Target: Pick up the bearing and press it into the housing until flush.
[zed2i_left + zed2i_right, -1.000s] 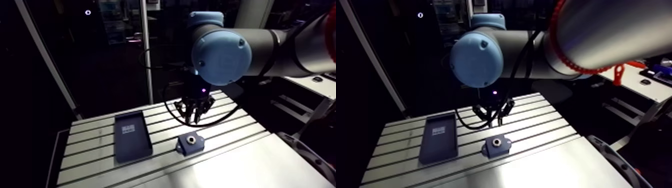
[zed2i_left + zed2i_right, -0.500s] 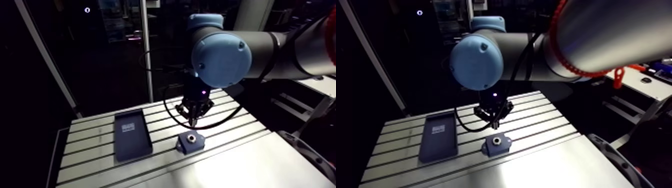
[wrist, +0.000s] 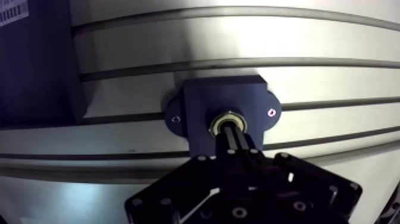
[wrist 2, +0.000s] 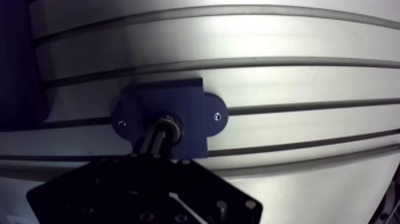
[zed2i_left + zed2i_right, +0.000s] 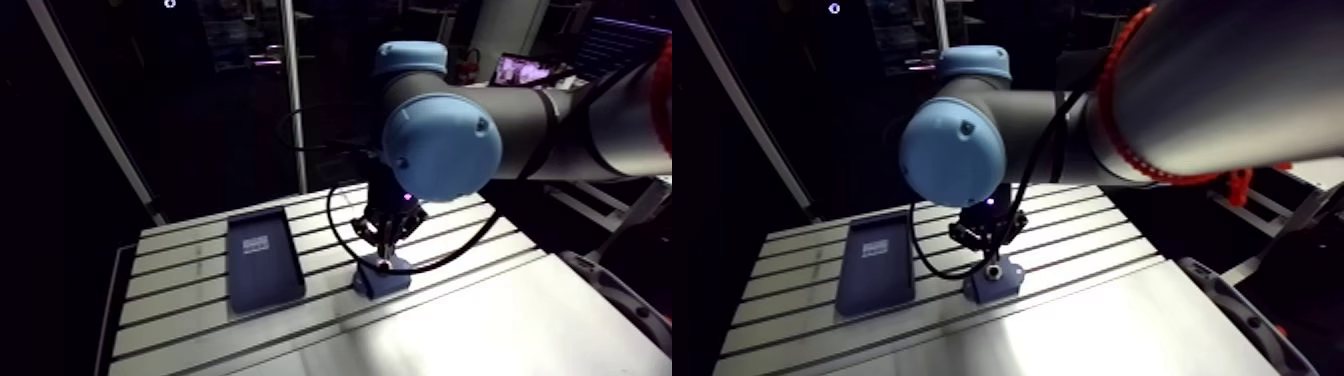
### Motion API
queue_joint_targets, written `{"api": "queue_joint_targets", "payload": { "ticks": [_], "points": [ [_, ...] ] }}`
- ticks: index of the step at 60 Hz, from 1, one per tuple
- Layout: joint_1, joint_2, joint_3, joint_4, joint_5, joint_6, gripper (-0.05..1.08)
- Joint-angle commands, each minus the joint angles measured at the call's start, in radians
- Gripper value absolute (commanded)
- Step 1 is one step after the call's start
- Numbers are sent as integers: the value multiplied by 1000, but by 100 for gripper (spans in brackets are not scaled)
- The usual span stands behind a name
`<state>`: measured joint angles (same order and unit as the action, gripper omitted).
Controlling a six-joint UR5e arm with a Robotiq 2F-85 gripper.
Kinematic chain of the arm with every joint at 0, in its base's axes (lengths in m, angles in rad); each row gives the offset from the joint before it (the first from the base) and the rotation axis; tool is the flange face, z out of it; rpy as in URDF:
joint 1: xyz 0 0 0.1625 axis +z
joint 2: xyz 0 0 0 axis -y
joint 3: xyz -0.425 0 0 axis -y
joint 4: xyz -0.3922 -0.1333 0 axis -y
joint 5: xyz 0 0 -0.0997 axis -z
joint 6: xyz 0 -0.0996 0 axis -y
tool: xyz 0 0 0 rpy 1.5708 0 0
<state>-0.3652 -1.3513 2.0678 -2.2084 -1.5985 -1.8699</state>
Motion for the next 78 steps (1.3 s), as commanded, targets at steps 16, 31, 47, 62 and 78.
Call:
{"api": "queue_joint_targets", "payload": {
  "ticks": [16, 31, 47, 62, 78],
  "points": [
    [0, 14, 12, -18, -2, -1, 107],
    [0, 24, 19, -21, -1, -2, 107],
    [-1, 22, 18, -21, -1, -5, 107],
    [-1, 21, 24, -21, -1, -11, 107],
    [-1, 25, 24, -34, -2, -16, 107]
  ]
}}
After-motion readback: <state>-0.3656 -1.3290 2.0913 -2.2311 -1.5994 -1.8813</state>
